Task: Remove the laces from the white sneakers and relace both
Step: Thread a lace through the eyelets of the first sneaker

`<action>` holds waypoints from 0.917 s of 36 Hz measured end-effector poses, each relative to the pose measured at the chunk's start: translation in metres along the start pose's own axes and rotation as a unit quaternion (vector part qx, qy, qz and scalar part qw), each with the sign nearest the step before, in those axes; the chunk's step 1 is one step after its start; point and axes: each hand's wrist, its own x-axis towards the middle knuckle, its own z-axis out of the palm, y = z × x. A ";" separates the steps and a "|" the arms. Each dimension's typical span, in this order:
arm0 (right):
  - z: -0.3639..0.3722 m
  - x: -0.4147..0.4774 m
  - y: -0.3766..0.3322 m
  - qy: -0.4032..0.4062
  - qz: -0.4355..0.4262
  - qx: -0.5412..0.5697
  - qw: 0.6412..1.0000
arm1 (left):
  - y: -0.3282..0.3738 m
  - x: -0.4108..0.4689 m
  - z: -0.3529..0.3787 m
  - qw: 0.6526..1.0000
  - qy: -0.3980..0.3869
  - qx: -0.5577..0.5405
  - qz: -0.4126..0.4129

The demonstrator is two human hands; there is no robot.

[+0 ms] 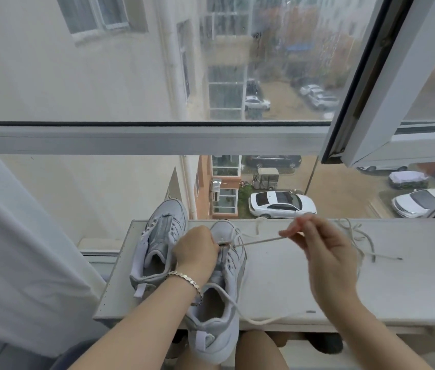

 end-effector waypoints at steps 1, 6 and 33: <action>-0.006 0.002 -0.005 0.017 -0.007 0.013 1.000 | 0.000 0.001 0.001 1.000 0.001 -0.001 -0.001; -0.033 0.008 -0.002 0.028 -0.182 -0.320 0.929 | 0.006 0.000 0.005 1.000 0.005 -0.005 0.006; 0.025 -0.001 0.043 -0.367 0.064 -0.462 0.805 | 0.004 -0.006 0.008 0.990 0.025 -0.124 -0.067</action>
